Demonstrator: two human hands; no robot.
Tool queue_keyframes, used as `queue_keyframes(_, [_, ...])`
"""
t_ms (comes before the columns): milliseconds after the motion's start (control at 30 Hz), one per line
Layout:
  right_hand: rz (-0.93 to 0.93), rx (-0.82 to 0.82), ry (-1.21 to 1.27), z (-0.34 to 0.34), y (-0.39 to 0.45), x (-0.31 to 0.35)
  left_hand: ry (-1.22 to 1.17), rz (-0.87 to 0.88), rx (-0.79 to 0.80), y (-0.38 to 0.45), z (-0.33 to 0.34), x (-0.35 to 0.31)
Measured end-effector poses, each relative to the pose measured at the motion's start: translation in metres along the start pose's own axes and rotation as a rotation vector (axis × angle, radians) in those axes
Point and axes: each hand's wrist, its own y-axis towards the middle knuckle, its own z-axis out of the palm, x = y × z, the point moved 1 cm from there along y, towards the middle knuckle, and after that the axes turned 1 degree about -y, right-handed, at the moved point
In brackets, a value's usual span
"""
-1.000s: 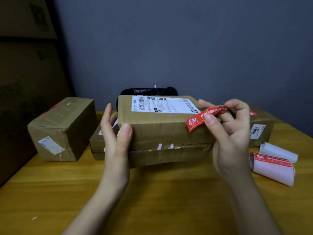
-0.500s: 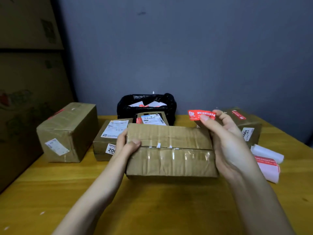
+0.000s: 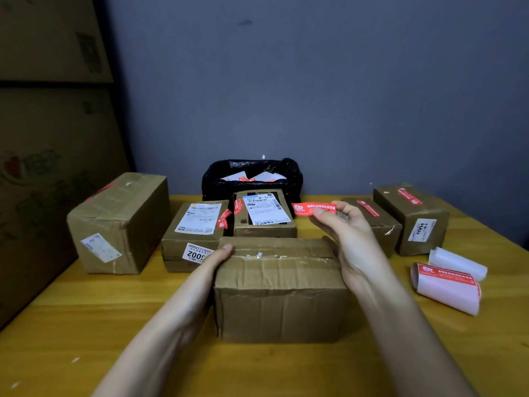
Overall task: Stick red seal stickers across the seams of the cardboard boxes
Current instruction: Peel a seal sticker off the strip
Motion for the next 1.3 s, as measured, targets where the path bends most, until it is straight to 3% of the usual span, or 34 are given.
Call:
queue_keyframes(67, [-0.053, 0.048, -0.085, 0.002, -0.001, 0.0, 0.015, 0.013, -0.007, 0.003, -0.005, 0.002])
queue_keyframes(133, [-0.104, 0.097, -0.176, 0.004, -0.002, 0.0, 0.2, 0.133, -0.054, 0.002, -0.009, 0.004])
queue_keyframes(300, [-0.194, 0.228, -0.35, 0.008, -0.006, 0.005, 0.444, 0.806, -0.16, -0.031, -0.02, -0.002])
queue_keyframes(367, [-0.227, 0.254, -0.407, 0.01, -0.006, 0.008, 0.532, 0.969, -0.144, -0.034, -0.015, -0.017])
queue_keyframes(533, [-0.251, 0.322, -0.416, 0.019, 0.007, 0.01, 0.635, 0.89, 0.122, -0.022, 0.025, -0.059])
queue_keyframes(733, [-0.353, 0.299, -0.511, 0.024, 0.028, 0.022, 0.581, 0.86, 0.168, 0.007, 0.048, -0.085])
queue_keyframes(867, [-0.318, 0.258, -0.562, 0.028, 0.044, 0.037, 0.644, 0.878, 0.247, 0.014, 0.054, -0.097])
queue_keyframes(1033, [-0.151, 0.262, -0.657, 0.04, 0.071, 0.051, 0.828, 1.045, 0.2, 0.026, 0.062, -0.105])
queue_keyframes(1300, [-0.002, 0.399, -0.423, 0.059, 0.091, 0.066, 0.594, 1.142, 0.054, 0.045, 0.073, -0.125])
